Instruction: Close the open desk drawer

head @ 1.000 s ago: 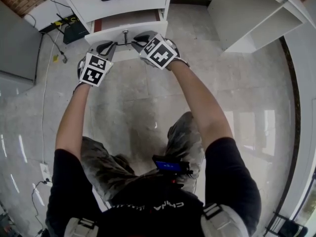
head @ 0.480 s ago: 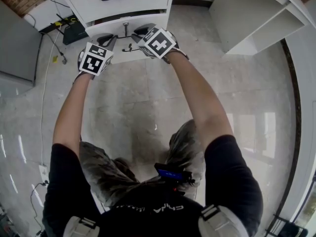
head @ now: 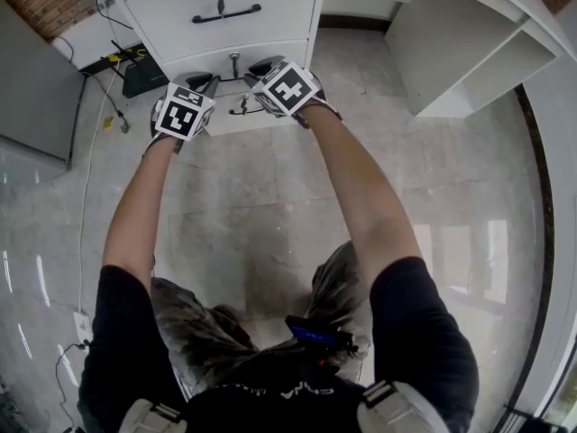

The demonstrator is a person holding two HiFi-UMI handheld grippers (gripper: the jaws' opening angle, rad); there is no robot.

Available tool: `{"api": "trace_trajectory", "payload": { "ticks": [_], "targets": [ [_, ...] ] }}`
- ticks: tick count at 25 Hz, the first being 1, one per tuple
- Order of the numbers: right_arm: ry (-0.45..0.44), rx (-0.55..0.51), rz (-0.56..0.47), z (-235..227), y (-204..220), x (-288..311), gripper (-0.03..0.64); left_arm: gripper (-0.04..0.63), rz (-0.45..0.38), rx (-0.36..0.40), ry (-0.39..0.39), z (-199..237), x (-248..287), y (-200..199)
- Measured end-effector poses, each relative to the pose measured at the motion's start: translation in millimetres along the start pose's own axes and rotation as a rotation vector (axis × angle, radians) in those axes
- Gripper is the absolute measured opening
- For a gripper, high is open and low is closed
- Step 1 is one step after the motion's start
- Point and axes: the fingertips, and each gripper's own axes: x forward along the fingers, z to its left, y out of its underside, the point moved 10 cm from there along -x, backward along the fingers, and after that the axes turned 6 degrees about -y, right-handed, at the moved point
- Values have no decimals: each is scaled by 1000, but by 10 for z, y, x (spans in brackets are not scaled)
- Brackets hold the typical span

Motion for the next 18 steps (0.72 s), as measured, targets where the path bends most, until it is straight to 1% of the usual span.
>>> {"api": "trace_trajectory", "payload": {
  "ticks": [5, 7, 9, 11, 12, 14, 16, 18],
  "targets": [
    [14, 13, 2, -14, -10, 4, 55, 35, 26, -14, 8, 13, 5, -50],
    [23, 19, 11, 0, -31, -8, 55, 35, 31, -5, 7, 19, 1, -52],
    [32, 26, 24, 12, -51, -23, 55, 35, 21, -7, 3, 29, -37, -68],
    [34, 57, 24, 8, -56, -60, 55, 35, -1, -20, 13, 40, -113, -116],
    [31, 78, 16, 0, -62, -92, 52, 35, -11, -11, 19, 43, -155, -148],
    [26, 102, -2, 8, -90, -161, 49, 34, -20, 37, 26, 46, -246, -195],
    [31, 90, -11, 55, -135, -236, 38, 24, -23, 75, 35, 49, -348, -224],
    [42, 73, -27, 117, -206, -334, 29, 12, -37, 83, 49, 67, -472, -259]
  ]
}}
